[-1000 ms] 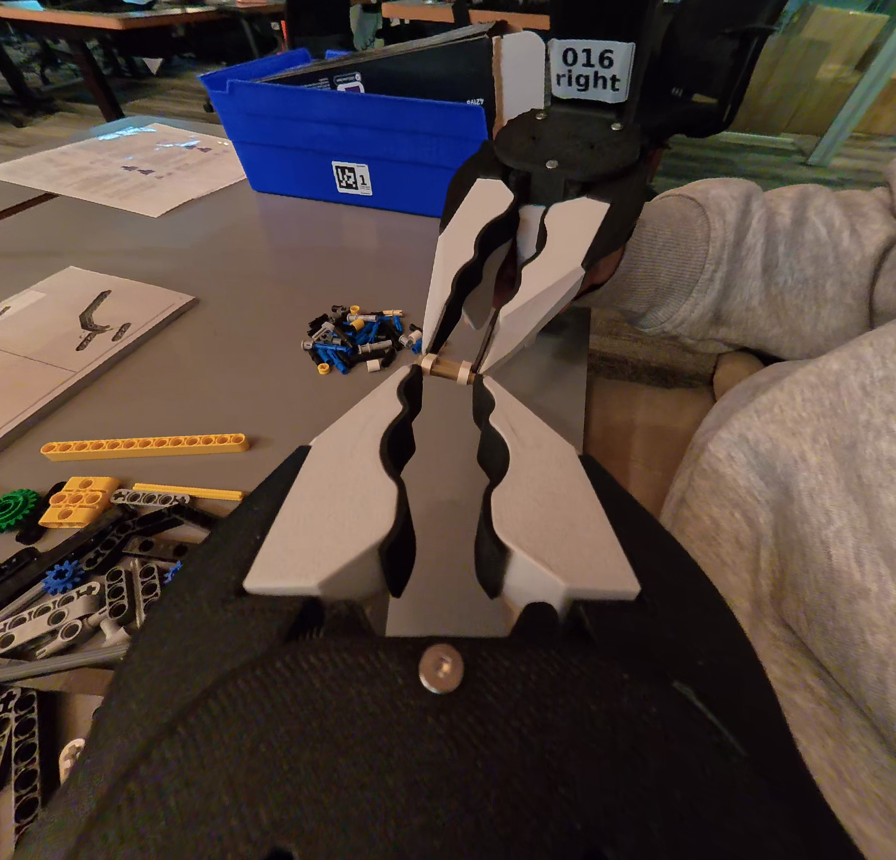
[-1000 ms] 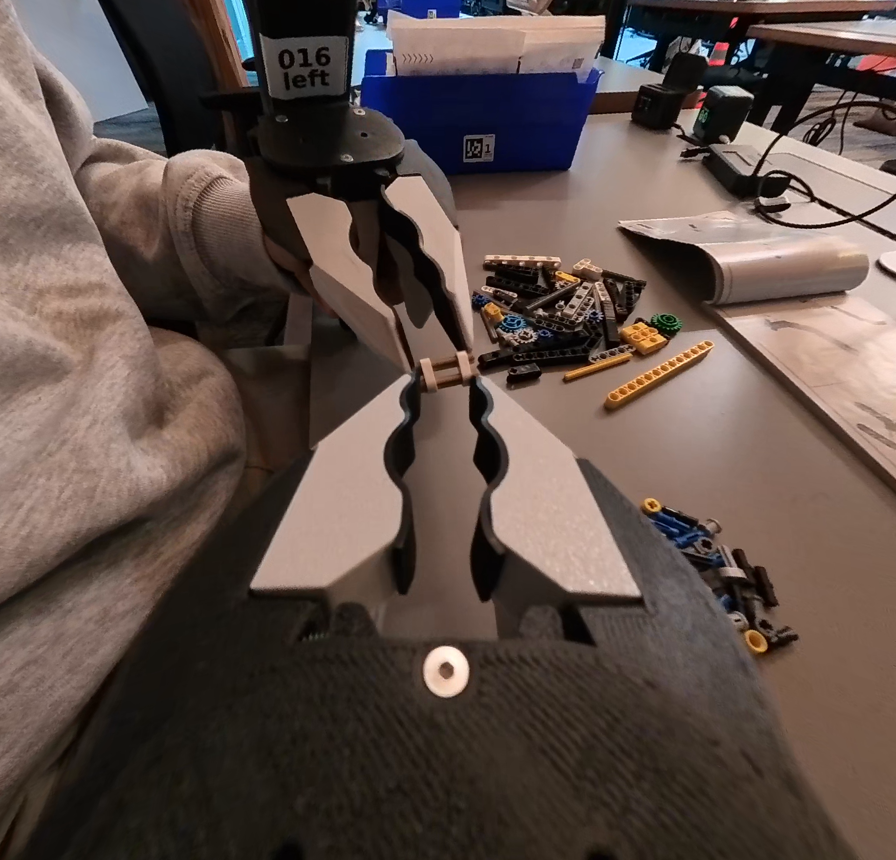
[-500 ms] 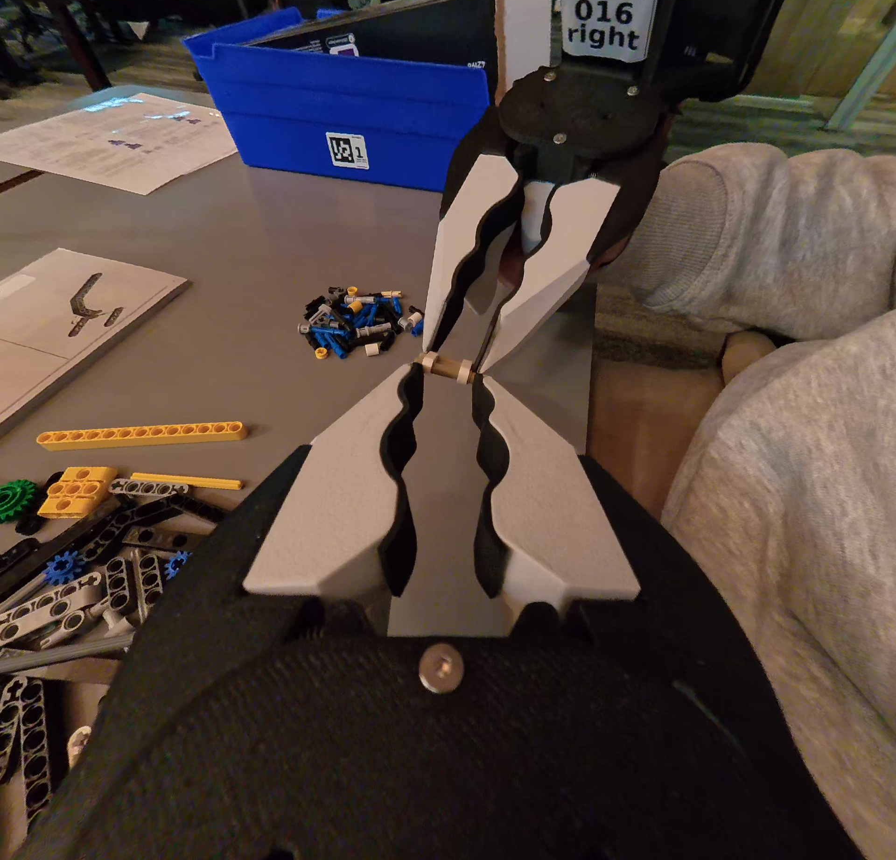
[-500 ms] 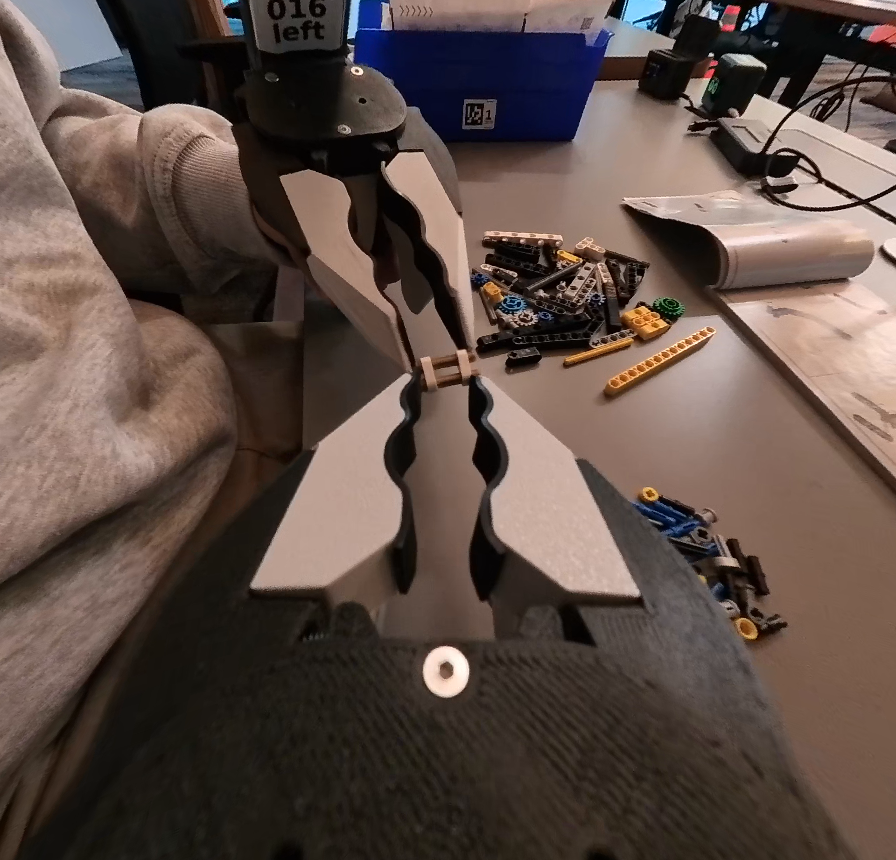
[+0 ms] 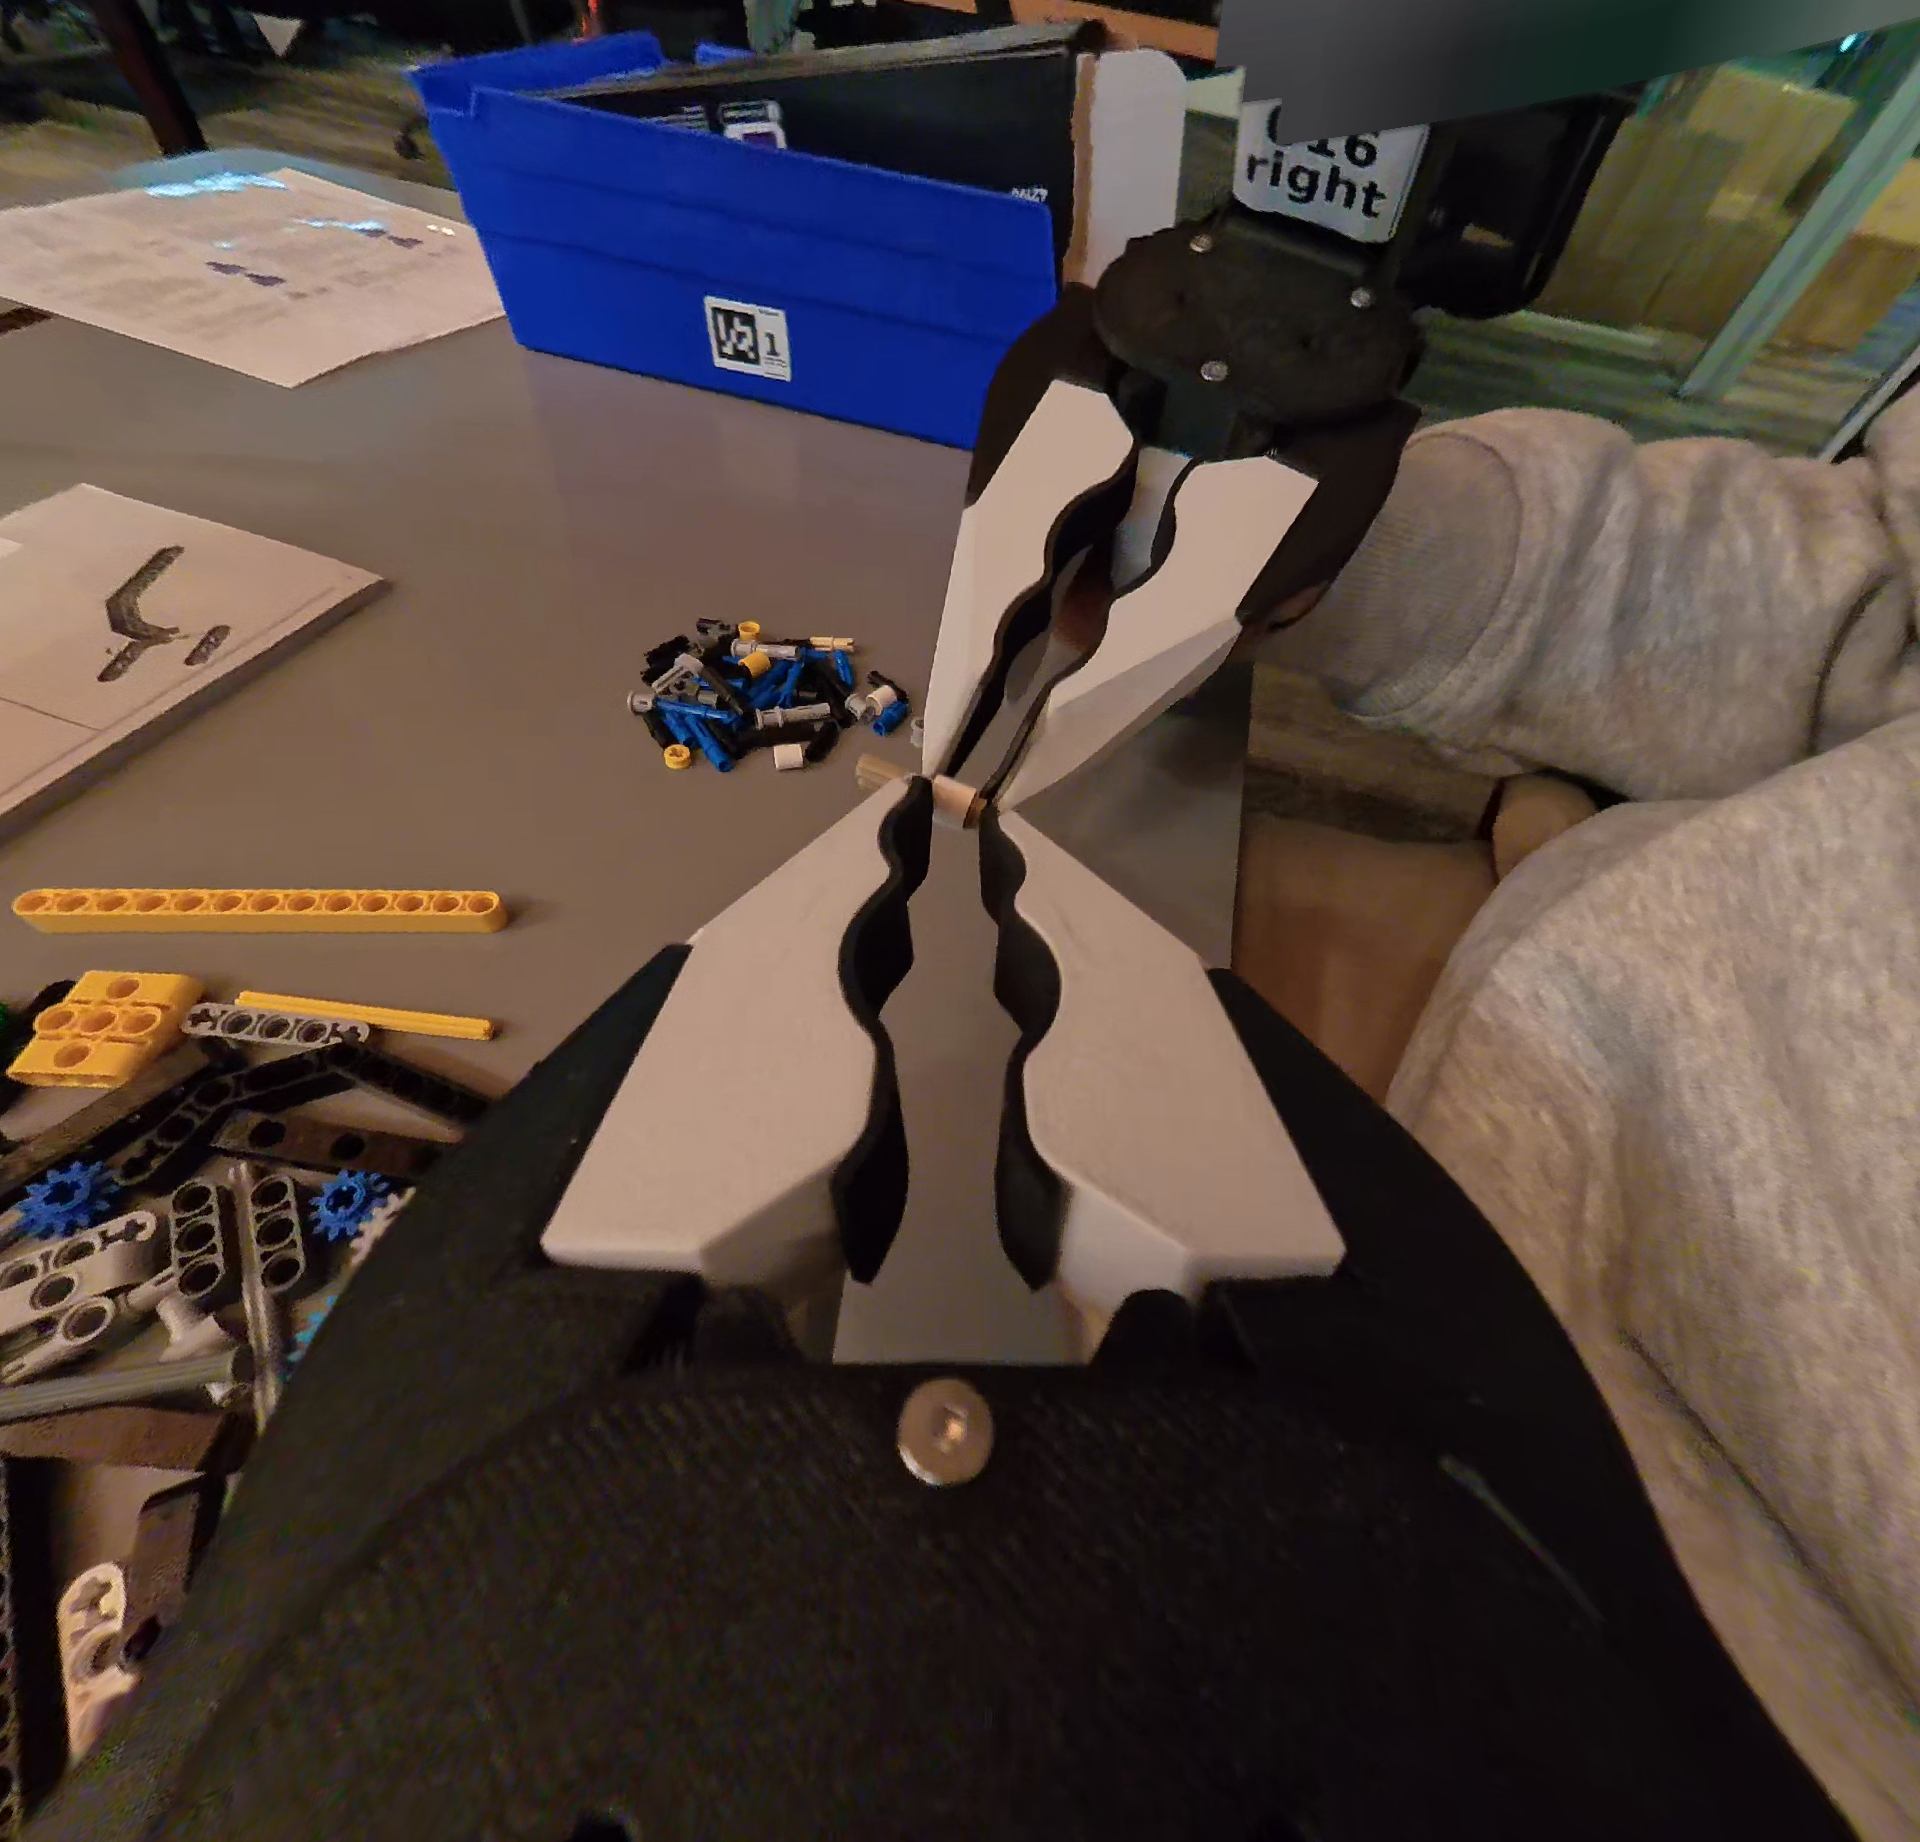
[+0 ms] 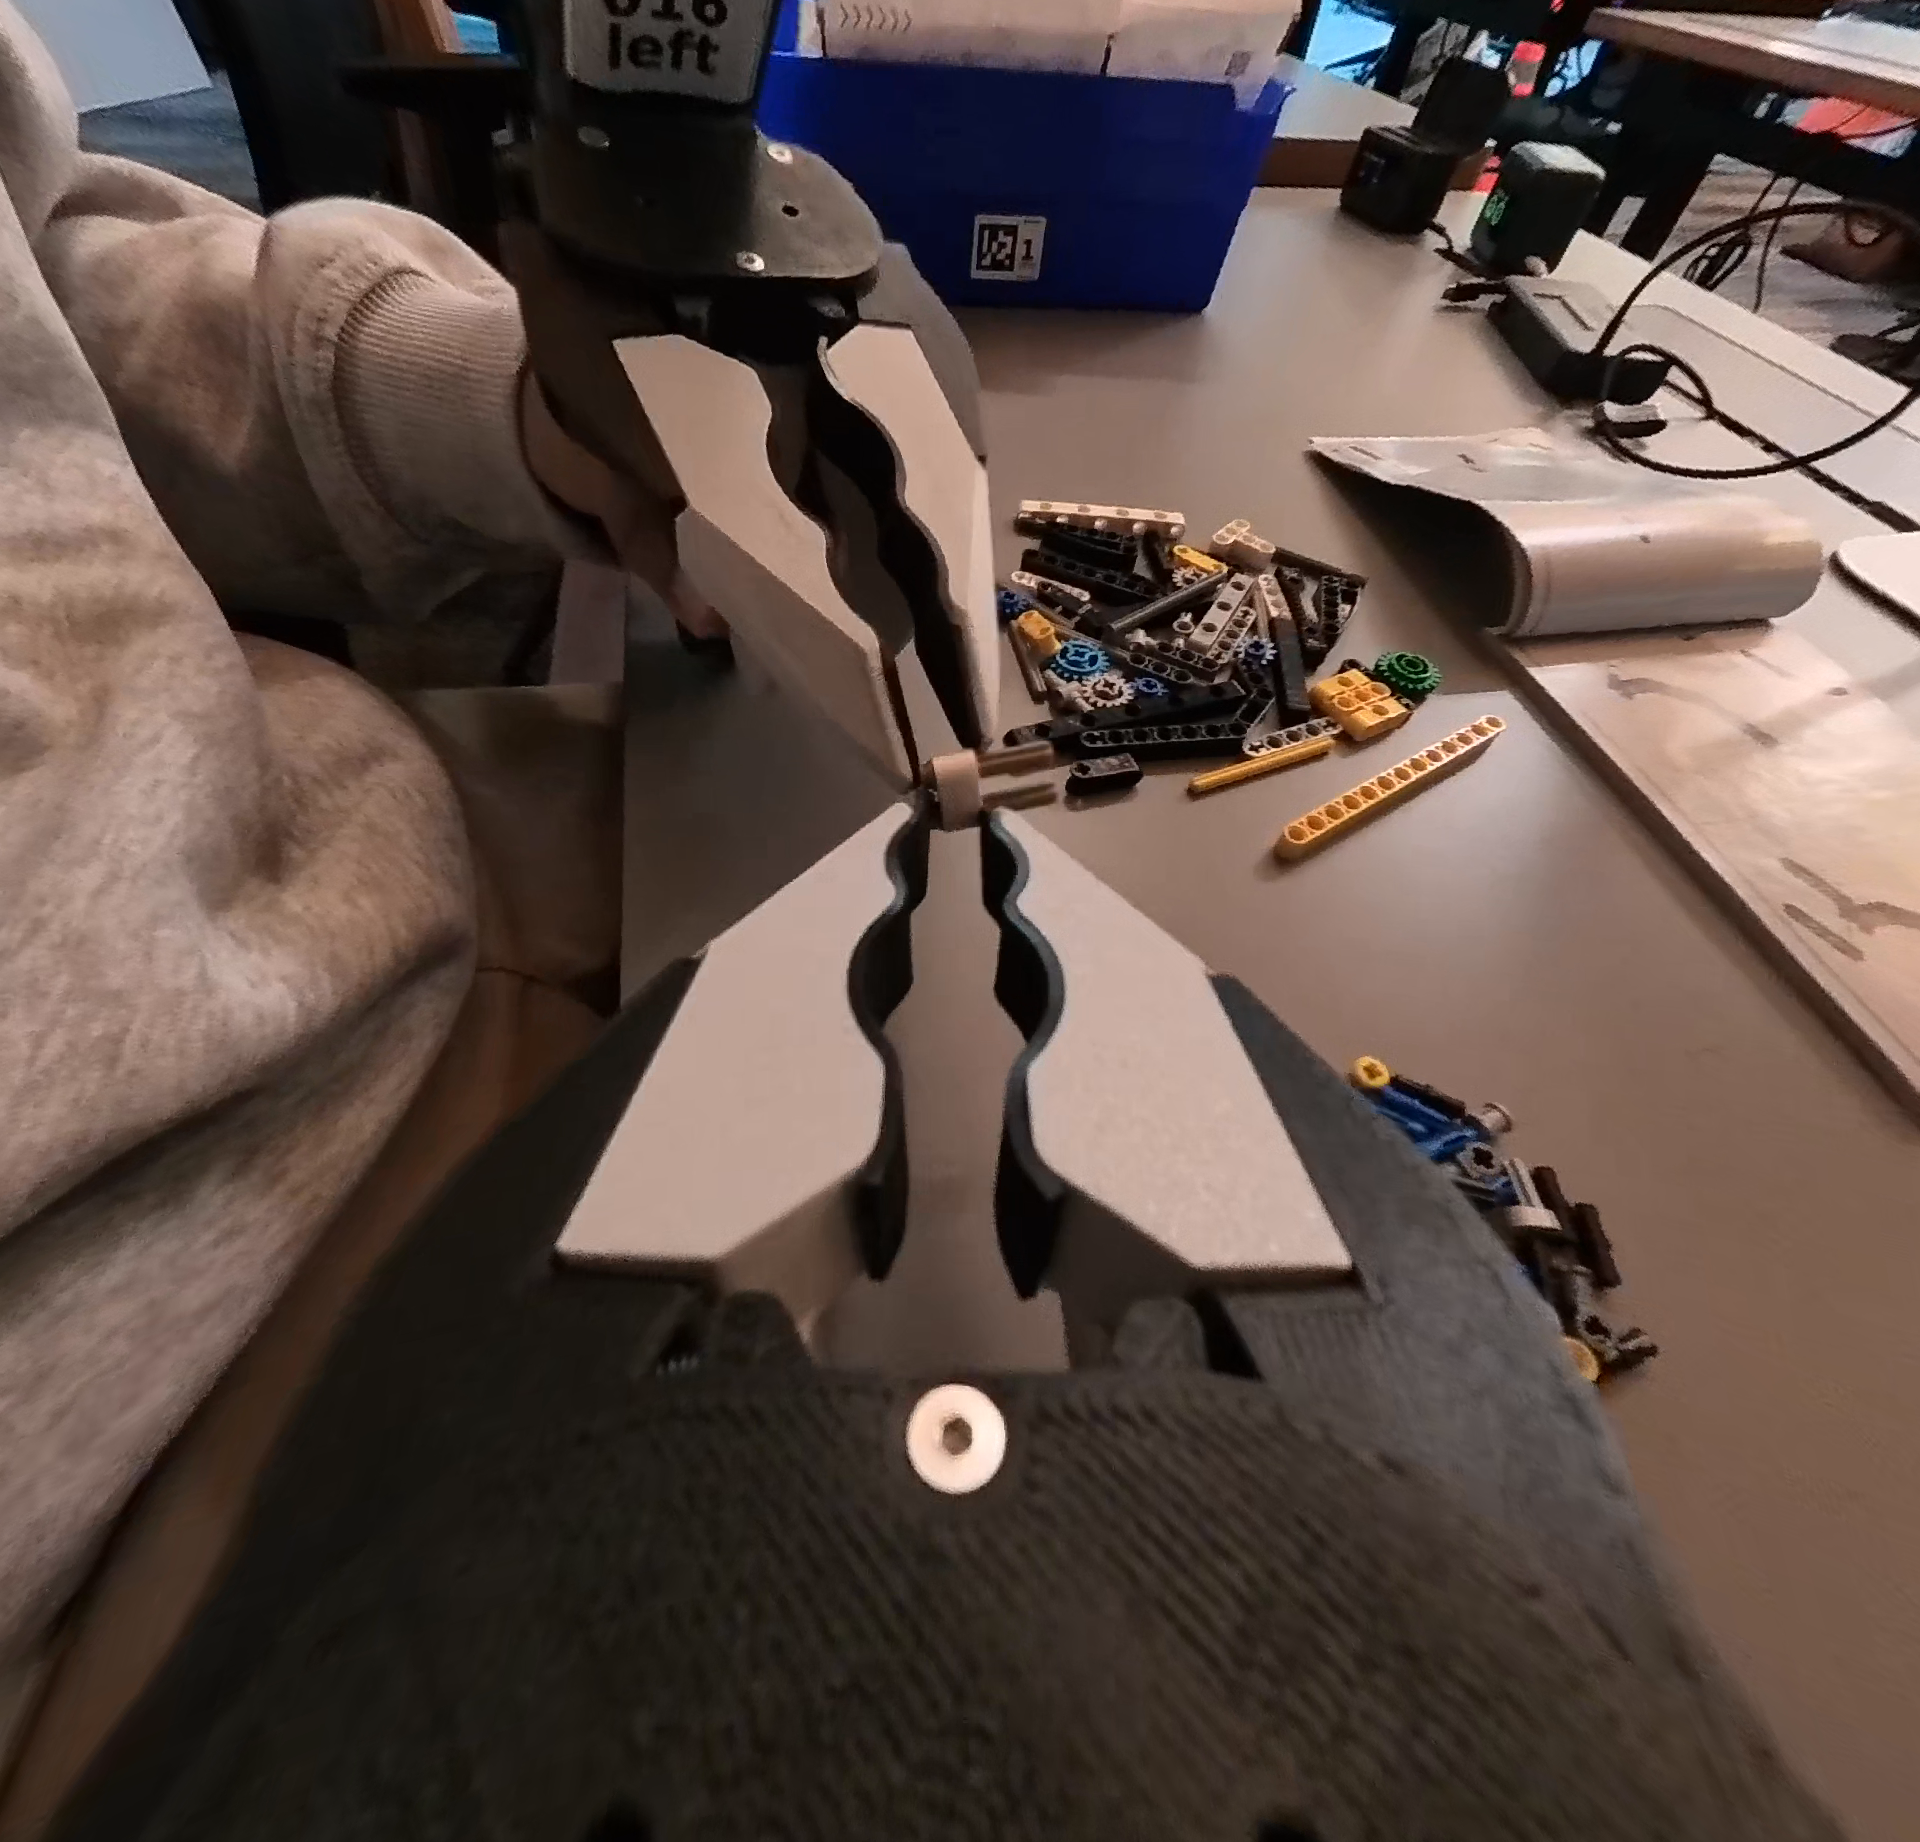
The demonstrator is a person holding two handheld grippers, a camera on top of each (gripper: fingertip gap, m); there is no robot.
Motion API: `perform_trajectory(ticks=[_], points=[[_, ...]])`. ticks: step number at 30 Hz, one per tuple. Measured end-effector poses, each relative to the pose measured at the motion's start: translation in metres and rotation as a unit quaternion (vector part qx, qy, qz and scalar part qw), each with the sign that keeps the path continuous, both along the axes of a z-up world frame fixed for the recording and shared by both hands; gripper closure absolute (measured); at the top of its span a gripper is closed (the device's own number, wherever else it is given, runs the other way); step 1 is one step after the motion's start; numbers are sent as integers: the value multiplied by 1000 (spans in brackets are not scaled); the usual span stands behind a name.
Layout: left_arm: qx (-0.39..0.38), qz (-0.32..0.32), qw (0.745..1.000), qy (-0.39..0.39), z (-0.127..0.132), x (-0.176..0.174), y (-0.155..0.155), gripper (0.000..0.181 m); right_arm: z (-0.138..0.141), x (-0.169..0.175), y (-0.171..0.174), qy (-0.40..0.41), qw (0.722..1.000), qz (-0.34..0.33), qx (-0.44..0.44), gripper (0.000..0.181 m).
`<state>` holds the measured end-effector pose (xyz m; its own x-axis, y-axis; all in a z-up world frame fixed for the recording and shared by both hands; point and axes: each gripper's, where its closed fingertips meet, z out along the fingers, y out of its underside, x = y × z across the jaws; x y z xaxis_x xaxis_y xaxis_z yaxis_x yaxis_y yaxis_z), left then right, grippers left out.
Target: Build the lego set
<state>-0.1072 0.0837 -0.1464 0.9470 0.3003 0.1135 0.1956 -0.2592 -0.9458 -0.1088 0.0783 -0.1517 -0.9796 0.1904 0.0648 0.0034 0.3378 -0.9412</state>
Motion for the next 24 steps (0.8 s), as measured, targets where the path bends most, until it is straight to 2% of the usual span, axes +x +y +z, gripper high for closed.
perform_trajectory(ticks=[1,8,11,15,17,19,20,24], points=[[3,0,1000,-4,0,0,-1,173,1,-2,0,7,1000,-5,-3,173],[20,19,999,-29,2,-7,-3,170,5,-5,4,24,999,-15,-17,173],[73,29,993,-90,7,-13,-7,160,7,-7,4,46,998,-22,-21,173],[150,11,970,-193,16,-13,-6,151,7,-5,1,121,992,-22,-7,173],[156,18,964,-216,13,-15,-7,156,4,-2,-2,172,985,-17,9,173],[149,15,960,-234,8,-14,-6,174,2,-1,-5,217,976,-18,20,173],[146,18,959,-244,5,-14,-6,177,0,-1,-5,230,973,-20,27,172],[182,28,942,-280,8,-22,-11,179,5,-11,-1,234,970,-55,19,172]])
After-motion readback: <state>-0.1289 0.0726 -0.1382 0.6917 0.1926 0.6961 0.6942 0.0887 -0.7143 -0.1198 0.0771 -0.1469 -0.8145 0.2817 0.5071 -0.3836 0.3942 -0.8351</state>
